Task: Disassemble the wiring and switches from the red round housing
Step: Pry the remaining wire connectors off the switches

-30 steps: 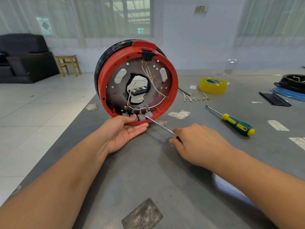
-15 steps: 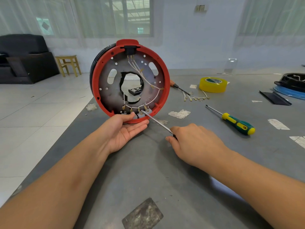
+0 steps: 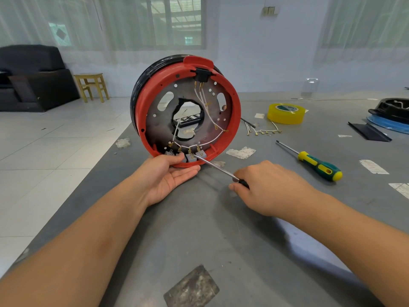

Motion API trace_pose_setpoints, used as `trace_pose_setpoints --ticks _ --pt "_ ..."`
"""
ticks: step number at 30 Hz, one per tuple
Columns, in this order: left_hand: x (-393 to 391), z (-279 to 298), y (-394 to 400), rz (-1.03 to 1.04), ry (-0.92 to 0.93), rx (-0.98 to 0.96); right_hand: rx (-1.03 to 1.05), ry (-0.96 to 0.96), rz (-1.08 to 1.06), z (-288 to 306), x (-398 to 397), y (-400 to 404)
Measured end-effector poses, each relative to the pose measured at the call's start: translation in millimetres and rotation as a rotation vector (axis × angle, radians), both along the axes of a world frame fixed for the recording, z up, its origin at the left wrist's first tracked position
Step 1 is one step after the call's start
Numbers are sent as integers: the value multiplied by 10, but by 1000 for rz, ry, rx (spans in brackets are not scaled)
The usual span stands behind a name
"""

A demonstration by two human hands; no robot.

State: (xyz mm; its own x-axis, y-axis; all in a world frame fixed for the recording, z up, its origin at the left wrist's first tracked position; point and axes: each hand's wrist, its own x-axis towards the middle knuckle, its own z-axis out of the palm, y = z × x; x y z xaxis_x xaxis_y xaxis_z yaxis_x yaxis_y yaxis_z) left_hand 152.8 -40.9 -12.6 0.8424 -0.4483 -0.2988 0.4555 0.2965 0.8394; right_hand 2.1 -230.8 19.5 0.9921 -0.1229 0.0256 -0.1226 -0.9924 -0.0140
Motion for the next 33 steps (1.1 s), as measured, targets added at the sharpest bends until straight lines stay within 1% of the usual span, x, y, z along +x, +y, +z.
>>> trace_pose_setpoints --ticks 12,20,25,33 --pt "47 48 37 -40 18 84 9 -35 -3 -74 -6 11" --pt "36 48 33 -18 36 68 54 -37 -1 -120 -6 38" --pt "19 58 50 -8 62 32 42 -79 -6 -148 10 83" --pt "2 58 46 -9 65 24 62 -69 9 -158 34 71"
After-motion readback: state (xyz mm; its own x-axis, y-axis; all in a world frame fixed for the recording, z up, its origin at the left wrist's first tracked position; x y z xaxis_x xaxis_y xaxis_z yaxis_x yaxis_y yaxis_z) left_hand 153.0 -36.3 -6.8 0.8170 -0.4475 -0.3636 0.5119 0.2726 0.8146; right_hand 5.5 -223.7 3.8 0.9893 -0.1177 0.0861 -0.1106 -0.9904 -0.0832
